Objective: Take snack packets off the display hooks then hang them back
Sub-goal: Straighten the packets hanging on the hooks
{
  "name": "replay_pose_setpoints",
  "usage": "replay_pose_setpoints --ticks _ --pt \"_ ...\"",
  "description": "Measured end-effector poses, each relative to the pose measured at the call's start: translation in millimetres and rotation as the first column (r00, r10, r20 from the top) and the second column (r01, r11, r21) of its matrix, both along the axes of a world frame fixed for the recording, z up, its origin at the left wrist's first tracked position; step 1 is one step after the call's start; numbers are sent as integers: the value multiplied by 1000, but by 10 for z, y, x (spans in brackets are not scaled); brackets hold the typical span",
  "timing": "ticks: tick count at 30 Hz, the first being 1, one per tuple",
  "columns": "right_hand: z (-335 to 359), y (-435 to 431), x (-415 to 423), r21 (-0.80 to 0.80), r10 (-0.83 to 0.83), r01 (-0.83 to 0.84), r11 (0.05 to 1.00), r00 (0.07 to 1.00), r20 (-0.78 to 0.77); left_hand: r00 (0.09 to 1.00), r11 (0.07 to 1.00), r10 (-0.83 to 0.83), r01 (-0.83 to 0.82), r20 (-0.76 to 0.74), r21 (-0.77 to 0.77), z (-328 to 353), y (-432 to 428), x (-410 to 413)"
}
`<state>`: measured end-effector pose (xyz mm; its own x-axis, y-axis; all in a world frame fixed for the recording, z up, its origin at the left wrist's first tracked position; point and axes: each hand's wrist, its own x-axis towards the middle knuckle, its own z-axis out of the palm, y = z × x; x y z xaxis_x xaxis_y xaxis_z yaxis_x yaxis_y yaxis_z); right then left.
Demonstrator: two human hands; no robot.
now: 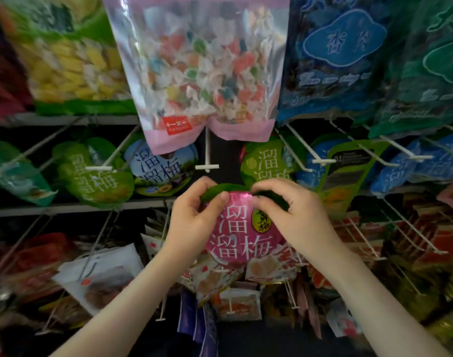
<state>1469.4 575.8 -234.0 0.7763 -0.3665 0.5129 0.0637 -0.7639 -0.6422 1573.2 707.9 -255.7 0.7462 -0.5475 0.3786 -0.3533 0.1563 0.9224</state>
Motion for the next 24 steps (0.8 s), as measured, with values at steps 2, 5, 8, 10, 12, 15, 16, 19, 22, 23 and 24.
replay_pose_setpoints --ticks 2,5,8,10,12,15,16,19,22,23,24 --pt "0 111 155 -36 -15 16 999 999 32 999 999 31 -31 13 9 -12 82 97" --pt "5 232 371 2 -24 24 1000 997 78 998 998 62 -62 12 -2 -8 188 219" --pt "26 310 539 127 8 -19 992 996 88 999 997 51 -50 18 -53 32 267 338" --pt "56 366 611 221 27 -42 974 997 69 999 996 47 -46 17 -79 65 293 414" --pt "75 405 660 277 10 -34 960 996 90 999 995 50 -49 11 -82 94 300 467" --pt "88 439 713 269 -63 26 963 990 130 998 994 68 -66 16 -82 75 307 515" --pt "84 448 728 271 -74 36 962 988 134 996 994 82 -80 22 -79 55 315 526" --pt "75 438 788 297 -48 17 955 994 99 989 990 133 -130 60 -45 -23 321 544" --pt "90 309 846 356 87 -96 930 995 42 983 985 173 -172 65 -18 -42 280 557" --pt "81 254 862 382 148 -152 912 988 38 981 983 184 -183 68 -13 -46 259 567" --pt "54 205 873 397 199 -200 896 979 45 978 980 197 -197 75 -9 -55 235 580"
